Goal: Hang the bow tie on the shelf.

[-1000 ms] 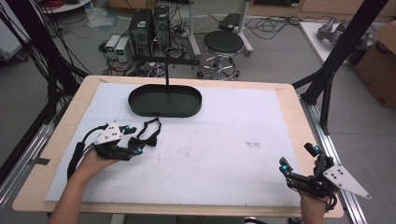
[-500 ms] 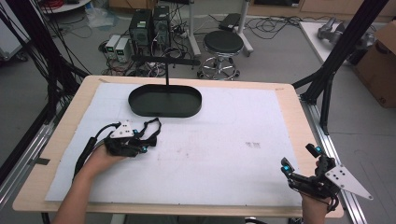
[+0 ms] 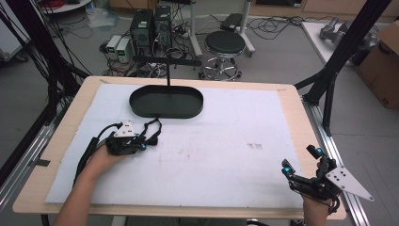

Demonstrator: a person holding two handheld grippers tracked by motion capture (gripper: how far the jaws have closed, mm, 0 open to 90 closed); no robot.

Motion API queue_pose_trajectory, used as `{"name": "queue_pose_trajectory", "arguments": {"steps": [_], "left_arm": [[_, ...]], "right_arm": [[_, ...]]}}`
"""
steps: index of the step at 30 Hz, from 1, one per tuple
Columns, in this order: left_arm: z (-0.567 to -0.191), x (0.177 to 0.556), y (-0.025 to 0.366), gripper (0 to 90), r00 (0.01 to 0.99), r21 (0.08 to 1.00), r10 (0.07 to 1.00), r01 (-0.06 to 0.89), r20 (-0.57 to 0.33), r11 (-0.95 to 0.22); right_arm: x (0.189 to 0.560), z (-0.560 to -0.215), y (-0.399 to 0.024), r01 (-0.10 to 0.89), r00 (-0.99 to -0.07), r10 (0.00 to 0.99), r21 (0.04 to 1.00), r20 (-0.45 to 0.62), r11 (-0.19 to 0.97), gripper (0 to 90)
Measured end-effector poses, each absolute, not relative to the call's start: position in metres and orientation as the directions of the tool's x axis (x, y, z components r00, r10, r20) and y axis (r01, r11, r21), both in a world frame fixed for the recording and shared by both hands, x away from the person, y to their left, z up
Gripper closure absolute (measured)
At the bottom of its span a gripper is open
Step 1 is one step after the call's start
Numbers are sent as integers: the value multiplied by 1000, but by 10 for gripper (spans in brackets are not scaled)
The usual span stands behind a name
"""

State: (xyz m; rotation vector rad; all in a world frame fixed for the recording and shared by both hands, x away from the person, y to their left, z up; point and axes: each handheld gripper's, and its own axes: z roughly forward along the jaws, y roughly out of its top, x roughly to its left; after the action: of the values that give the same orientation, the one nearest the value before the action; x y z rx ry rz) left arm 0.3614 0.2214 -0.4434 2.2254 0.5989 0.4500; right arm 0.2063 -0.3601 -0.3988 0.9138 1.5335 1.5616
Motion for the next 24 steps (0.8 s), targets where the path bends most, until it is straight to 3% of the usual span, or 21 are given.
{"name": "queue_pose_trajectory", "arguments": {"steps": [12, 24], "left_arm": [[-441, 358, 221, 772, 812, 763, 562, 262, 157, -591], [-396, 349, 237, 773, 755, 875, 617, 129, 219, -468]], "right_arm": [[207, -399, -360, -29, -465, 885, 1000, -13, -1, 27], [208, -399, -359, -30, -467, 884, 1000, -16, 2, 27]]}}
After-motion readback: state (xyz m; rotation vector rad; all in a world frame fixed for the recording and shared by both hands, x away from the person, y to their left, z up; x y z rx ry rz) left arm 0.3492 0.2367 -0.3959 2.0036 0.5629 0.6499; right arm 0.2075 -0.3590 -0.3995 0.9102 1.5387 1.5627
